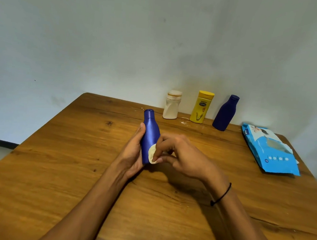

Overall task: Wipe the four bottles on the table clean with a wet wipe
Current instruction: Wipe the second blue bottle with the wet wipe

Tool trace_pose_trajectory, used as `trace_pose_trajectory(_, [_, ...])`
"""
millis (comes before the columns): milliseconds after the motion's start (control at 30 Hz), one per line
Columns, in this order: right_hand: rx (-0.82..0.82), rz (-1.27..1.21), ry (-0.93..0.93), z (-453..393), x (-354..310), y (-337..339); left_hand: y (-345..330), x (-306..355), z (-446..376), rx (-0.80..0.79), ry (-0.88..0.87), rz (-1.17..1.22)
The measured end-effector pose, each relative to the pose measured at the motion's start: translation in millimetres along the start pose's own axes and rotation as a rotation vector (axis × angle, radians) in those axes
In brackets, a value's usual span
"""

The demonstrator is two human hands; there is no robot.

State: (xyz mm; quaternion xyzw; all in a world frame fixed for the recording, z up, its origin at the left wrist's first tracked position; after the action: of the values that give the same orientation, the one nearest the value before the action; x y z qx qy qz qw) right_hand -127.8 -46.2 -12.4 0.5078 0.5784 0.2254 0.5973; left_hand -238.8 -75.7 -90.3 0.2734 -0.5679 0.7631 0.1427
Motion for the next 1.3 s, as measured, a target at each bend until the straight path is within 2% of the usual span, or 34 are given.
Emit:
trace_pose_trajectory(167, [0.038,-0.003,-0.081,5.3,15.1,8.9,3.1,4.0,-2.9,-0.013,-0.02,-0.027])
trace_pose_trajectory(333, [-0.01,0.113,-0.179,6.1,35.7,-0.7,0.7,9.4,1.4,-0.033,-0.096,-0.059])
trace_pose_trajectory(433, [0.132,-0.004,-0.236,4.5,48.0,-6.9,-1.4,12.4,-0.6,-0.043,-0.148,-0.051])
trace_pose_trajectory(500, [0.26,-0.167,-0.304,6.7,57.8,-10.6,1.4,19.0,-3.3,-0.03,-0.214,-0.065])
trace_pose_trajectory(633, [0.443,-0.556,-0.409,15.9,76.7,-23.5,6.1,35.8,-2.5,0.04,-0.401,-0.266])
trace_pose_trajectory(733, [0.506,-0.736,-0.414,18.5,81.1,-27.3,9.6,47.6,0.0,0.121,-0.548,-0.455])
trace_pose_trajectory(833, [0.492,-0.735,-0.405,16.2,79.3,-31.9,7.8,56.8,-5.6,0.126,-0.632,-0.654])
trace_pose_trajectory(1000, [0.494,-0.683,-0.424,14.4,85.3,-35.6,-4.1,86.1,-47.9,0.136,-0.564,-0.881])
trace_pose_trajectory(1100, [0.499,-0.652,-0.431,13.5,86.8,-36.7,-16.0,116.7,-77.7,0.084,-0.609,-1.068])
trace_pose_trajectory(1300, [0.568,-0.67,-0.423,12.6,92.9,-34.2,0.0,145.4,-125.2,0.126,-0.58,-1.189])
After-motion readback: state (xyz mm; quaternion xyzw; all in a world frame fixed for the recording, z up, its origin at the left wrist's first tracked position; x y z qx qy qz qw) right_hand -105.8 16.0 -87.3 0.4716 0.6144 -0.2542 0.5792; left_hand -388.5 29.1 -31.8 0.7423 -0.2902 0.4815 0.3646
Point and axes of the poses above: each hand's wrist, its own z-axis away from the middle knuckle, its own y-axis out of the back of the hand, x = y × z, the point moved 7 cm from there along -z, towards the middle knuckle, and after that the axes turned 7 degrees about z, right-handed, at the moved point
